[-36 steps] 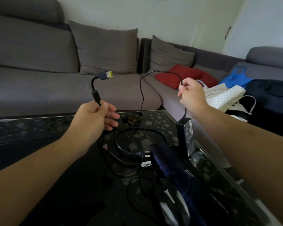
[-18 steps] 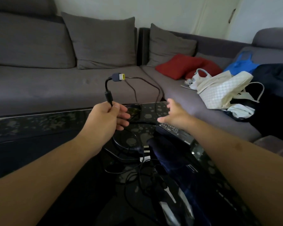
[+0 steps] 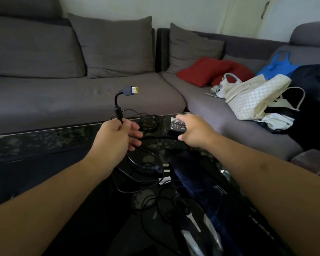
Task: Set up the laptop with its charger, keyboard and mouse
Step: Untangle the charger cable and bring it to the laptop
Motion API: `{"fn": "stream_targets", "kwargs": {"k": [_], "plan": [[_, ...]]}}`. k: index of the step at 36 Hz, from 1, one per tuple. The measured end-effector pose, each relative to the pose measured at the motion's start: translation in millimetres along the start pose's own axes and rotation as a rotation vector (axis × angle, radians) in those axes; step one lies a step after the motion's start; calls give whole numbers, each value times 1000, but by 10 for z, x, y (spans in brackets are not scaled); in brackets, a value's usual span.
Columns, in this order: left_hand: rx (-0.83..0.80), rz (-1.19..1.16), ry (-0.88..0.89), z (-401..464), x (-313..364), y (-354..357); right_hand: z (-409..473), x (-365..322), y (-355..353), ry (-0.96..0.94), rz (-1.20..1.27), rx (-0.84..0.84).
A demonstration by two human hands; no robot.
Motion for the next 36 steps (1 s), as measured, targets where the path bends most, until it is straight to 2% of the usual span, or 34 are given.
{"fn": "stream_targets", "kwargs": {"k": [4, 7, 13, 21, 29, 31, 33, 36], "plan": [[21, 13, -7, 15, -22, -87, 194, -59, 11, 24, -167, 90], [10, 21, -3, 14, -62, -121, 337, 73, 103, 86, -179, 98], [-20, 21, -22, 44, -171, -152, 491, 205, 418, 114, -34, -79], [3, 42, -50, 91, -263, -158, 185, -289, 573, -45, 9, -396], [18, 7, -98, 41, -226, -201, 42, -526, 696, -49, -79, -342], [9, 6, -107, 14, -205, -232, -19, -645, 588, -24, 63, -323], [-11, 12, -99, -2, -155, -269, -116, -908, 389, -36, 439, -306], [-50, 25, -62, -10, -44, -321, -289, -1439, 49, -170, 971, -361]]}}
Point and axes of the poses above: each hand's wrist, its own z-axis towards the middle knuckle, its own y-axis out of the palm, x = y × z, the point moved 10 cm from there along z, towards the middle knuckle, and after that the axes turned 8 degrees about y, right-handed, at the moved point
